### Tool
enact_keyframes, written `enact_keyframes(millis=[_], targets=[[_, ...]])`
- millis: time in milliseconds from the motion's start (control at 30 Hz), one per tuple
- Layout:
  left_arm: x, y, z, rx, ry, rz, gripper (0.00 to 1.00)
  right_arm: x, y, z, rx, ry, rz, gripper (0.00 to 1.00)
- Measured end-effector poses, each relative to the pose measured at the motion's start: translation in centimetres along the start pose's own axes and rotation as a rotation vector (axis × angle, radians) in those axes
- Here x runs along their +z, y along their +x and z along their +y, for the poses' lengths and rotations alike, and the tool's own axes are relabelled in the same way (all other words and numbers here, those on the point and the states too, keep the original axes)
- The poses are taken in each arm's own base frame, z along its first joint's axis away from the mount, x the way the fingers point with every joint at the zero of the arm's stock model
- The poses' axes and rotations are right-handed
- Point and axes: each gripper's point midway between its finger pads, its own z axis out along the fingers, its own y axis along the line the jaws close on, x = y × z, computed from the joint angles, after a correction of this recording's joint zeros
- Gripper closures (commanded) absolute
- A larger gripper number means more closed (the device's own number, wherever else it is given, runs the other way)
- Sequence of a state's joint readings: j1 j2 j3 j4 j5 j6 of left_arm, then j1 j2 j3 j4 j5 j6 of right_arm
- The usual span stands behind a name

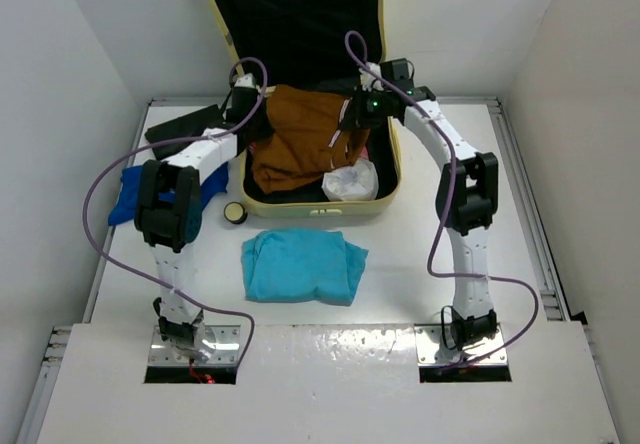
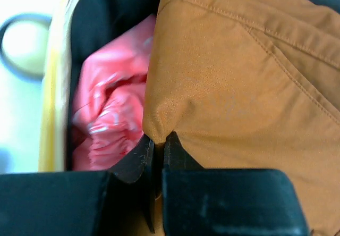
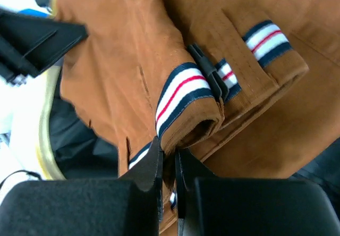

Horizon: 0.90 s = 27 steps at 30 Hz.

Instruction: Pack the luggage

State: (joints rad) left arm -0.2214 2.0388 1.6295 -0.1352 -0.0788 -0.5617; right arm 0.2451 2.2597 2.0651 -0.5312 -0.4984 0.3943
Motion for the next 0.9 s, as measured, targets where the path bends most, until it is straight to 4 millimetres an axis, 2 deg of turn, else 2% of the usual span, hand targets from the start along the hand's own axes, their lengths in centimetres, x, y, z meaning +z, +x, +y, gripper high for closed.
enact_keyframes(millis=[67, 133, 367, 433, 467, 500, 533, 567, 633, 667, 700, 733, 767, 833, 900], targets=[[-0.3, 1.5, 1.2, -0.013, -0.026, 0.018, 1.00, 1.1, 1.0, -0.4, 0.006, 0.012, 0.023, 0.97], [-0.8, 2.2, 1.8, -0.025, -0.044, 0.018, 1.00, 2.0, 1.6, -1.2, 0.012, 0.036, 0.037, 0.94], [-1.2, 2.7, 2.0, -0.049, -0.067, 0.004, 1.00, 4.4, 3.1, -3.6, 0.011, 0.132, 0.066, 0.92], [-1.2, 2.7, 2.1, -0.053, -0.069, 0.003, 0.99, 4.8, 3.2, -3.9, -0.003, 0.160, 0.066, 0.86], [-1.2, 2.7, 2.0, -0.055, -0.069, 0.003, 0.92, 5.0, 3.2, -4.0, -0.010, 0.174, 0.066, 0.81], [-1.2, 2.7, 2.0, -0.056, -0.070, 0.003, 0.83, 5.1, 3.2, -4.0, -0.021, 0.189, 0.064, 0.72], [-1.2, 2.7, 2.1, -0.052, -0.071, 0.003, 0.63, 5.3, 3.2, -4.1, -0.031, 0.204, 0.062, 0.67], [-1.2, 2.7, 2.2, -0.044, -0.074, 0.003, 0.56, 5.4, 3.3, -4.3, -0.046, 0.224, 0.061, 0.61], [-1.3, 2.8, 2.6, -0.033, -0.089, 0.007, 0.46, 5.5, 3.3, -4.5, -0.074, 0.257, 0.060, 0.47], [-1.3, 2.9, 2.7, -0.026, -0.088, 0.010, 0.37, 5.6, 3.3, -4.8, -0.086, 0.271, 0.061, 0.43], [-1.3, 2.9, 2.7, -0.016, -0.082, 0.014, 0.31, 5.5, 3.3, -4.9, -0.096, 0.279, 0.061, 0.40], [-1.3, 2.8, 2.4, -0.013, -0.066, 0.013, 0.23, 5.4, 3.3, -5.2, -0.115, 0.289, 0.061, 0.32], [-1.3, 2.7, 2.1, -0.004, -0.054, 0.013, 0.19, 5.4, 3.2, -5.2, -0.117, 0.292, 0.060, 0.31], [-1.8, 2.7, 1.2, 0.046, -0.007, 0.018, 0.14, 5.1, 3.2, -5.3, -0.131, 0.295, 0.060, 0.25], [-2.7, 2.1, 0.3, 0.106, 0.037, 0.017, 0.14, 4.2, 3.0, -5.0, -0.144, 0.295, 0.059, 0.21]])
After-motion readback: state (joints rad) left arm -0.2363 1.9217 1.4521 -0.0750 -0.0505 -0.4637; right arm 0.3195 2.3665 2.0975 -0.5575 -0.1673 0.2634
